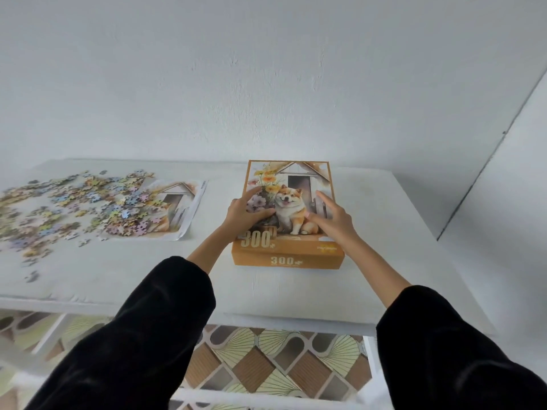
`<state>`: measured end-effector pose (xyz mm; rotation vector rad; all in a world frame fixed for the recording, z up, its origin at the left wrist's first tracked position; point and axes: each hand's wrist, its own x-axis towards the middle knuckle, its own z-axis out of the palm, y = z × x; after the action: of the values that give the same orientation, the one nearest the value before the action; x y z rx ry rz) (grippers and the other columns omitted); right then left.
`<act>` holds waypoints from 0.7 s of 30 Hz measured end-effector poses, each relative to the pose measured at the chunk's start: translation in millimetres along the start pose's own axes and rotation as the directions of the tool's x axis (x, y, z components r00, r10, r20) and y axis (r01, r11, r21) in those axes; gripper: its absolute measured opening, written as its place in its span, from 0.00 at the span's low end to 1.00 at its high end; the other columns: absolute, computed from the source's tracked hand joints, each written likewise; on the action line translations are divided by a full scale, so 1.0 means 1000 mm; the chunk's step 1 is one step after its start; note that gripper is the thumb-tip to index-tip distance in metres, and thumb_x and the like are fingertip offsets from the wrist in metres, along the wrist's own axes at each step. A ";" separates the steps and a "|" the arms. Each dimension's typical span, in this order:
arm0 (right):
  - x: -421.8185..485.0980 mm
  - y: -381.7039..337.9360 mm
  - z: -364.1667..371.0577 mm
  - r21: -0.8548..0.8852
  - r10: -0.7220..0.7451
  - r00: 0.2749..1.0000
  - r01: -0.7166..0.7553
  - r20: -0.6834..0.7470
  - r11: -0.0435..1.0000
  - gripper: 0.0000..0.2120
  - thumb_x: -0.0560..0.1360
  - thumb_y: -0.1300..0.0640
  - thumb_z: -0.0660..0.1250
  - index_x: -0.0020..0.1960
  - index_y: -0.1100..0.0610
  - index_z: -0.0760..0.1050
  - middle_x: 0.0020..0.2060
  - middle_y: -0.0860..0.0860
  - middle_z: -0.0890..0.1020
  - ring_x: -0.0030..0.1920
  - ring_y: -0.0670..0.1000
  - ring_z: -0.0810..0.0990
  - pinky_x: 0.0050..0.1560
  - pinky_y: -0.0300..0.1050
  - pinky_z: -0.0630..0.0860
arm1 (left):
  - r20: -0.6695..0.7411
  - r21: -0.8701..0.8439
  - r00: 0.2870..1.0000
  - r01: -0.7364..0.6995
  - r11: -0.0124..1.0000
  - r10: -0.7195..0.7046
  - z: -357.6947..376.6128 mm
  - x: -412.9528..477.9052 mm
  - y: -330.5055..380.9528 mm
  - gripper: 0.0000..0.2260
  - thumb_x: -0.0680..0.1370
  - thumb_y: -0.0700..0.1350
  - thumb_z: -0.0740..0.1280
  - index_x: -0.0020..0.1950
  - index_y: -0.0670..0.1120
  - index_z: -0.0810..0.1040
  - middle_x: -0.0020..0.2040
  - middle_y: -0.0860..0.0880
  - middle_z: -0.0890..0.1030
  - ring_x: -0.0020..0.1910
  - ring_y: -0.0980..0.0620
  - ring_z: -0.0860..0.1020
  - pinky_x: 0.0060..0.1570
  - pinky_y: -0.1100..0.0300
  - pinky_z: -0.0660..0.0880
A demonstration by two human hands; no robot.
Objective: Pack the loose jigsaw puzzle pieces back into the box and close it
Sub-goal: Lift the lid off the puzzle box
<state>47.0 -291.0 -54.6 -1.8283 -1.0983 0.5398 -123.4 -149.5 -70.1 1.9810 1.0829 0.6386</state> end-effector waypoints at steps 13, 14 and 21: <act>-0.020 -0.011 0.006 -0.061 0.042 0.999 -0.042 -0.002 0.997 0.30 0.72 0.47 0.68 0.71 0.48 0.62 0.70 0.52 0.67 0.72 0.55 0.62 0.68 0.51 0.62 | 0.001 -0.012 1.000 0.015 1.000 -0.015 -0.007 -0.027 0.008 0.28 0.74 0.53 0.68 0.72 0.54 0.63 0.69 0.42 0.68 0.63 0.42 0.72 0.56 0.53 0.74; -0.019 -0.013 0.005 -0.062 0.047 0.999 -0.047 -0.004 0.997 0.29 0.73 0.47 0.67 0.71 0.48 0.62 0.70 0.52 0.67 0.72 0.55 0.62 0.69 0.51 0.62 | 0.009 -0.008 1.000 0.016 1.000 -0.016 -0.010 -0.025 0.012 0.27 0.74 0.53 0.67 0.72 0.54 0.63 0.69 0.42 0.68 0.63 0.42 0.72 0.54 0.55 0.74; -0.009 -0.039 -0.007 -0.038 0.028 0.999 -0.030 -0.045 0.999 0.26 0.74 0.51 0.67 0.70 0.51 0.66 0.70 0.52 0.67 0.71 0.54 0.64 0.67 0.48 0.63 | 0.016 -0.006 1.000 0.000 1.000 0.000 -0.028 -0.014 0.037 0.24 0.77 0.51 0.63 0.72 0.50 0.63 0.69 0.42 0.69 0.61 0.43 0.75 0.51 0.55 0.76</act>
<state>29.2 -294.7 -18.6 -1.8836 -1.0601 0.4957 -133.5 -163.5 -24.7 1.9775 1.0708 0.6245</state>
